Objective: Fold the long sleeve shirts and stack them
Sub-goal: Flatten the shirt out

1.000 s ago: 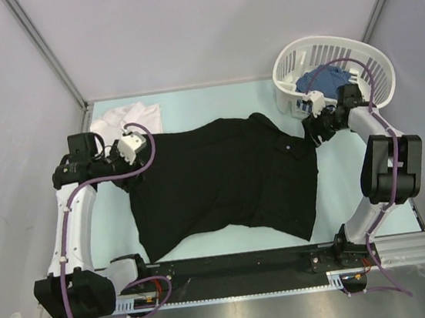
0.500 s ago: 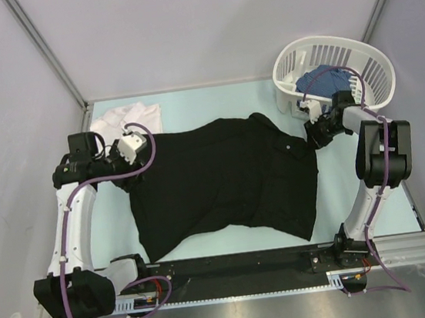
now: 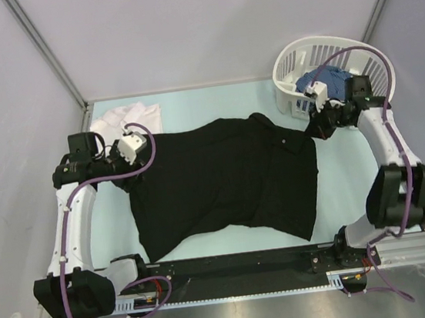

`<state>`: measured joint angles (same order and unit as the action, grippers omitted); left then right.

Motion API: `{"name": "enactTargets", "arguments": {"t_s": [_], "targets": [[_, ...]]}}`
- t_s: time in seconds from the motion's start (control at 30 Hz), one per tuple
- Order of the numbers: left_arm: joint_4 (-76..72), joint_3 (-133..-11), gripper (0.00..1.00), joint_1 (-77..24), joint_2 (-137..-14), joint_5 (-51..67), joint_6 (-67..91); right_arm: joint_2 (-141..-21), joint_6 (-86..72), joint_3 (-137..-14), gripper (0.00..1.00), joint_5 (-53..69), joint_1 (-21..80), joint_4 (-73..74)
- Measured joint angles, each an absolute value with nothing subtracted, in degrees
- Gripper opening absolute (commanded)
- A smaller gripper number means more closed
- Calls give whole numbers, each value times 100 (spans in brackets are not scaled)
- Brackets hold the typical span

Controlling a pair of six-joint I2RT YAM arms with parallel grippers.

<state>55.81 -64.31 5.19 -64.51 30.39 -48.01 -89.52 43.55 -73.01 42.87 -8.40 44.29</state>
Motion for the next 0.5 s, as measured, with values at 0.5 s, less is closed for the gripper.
{"name": "enactTargets", "arguments": {"t_s": [0.5], "targets": [[5400,-6720,68,499,-6740,3522,-4440,-4574,3848,-6060,0,5078,4344,3791]]}}
